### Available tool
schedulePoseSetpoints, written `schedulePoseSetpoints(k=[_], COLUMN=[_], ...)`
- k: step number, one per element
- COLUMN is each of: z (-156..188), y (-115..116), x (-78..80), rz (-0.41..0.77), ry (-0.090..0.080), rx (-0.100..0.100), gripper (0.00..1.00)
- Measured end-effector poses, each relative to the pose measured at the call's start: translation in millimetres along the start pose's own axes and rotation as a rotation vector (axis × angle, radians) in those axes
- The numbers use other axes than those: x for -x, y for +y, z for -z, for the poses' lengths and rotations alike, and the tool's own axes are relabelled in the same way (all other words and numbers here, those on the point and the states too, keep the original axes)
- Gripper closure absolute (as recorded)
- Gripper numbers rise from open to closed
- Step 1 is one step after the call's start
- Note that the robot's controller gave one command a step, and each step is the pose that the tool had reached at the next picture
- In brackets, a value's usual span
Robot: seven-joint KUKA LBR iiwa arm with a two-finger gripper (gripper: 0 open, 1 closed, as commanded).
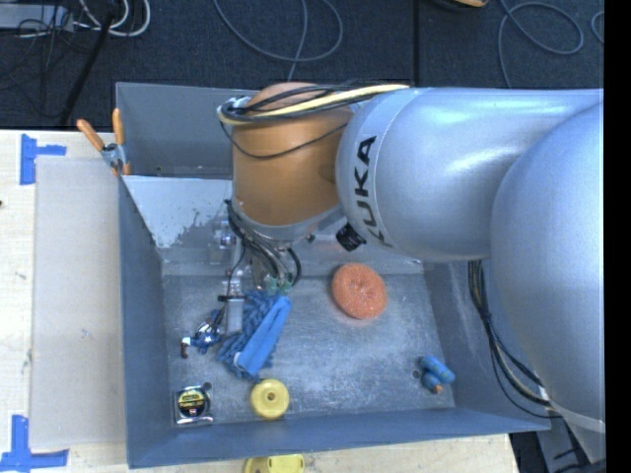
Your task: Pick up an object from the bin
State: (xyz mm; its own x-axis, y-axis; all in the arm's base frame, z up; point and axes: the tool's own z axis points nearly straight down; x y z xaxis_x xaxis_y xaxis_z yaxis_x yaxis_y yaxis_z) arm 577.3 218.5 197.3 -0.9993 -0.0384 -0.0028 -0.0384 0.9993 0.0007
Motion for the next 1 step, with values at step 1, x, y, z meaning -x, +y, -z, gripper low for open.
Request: schedulePoseSetpoints(k=[1], z=[-52.6], y=[-44.6], x=[-3.4], rz=[0.012], ry=[0.005], rx=[0.000], gripper=[0.00])
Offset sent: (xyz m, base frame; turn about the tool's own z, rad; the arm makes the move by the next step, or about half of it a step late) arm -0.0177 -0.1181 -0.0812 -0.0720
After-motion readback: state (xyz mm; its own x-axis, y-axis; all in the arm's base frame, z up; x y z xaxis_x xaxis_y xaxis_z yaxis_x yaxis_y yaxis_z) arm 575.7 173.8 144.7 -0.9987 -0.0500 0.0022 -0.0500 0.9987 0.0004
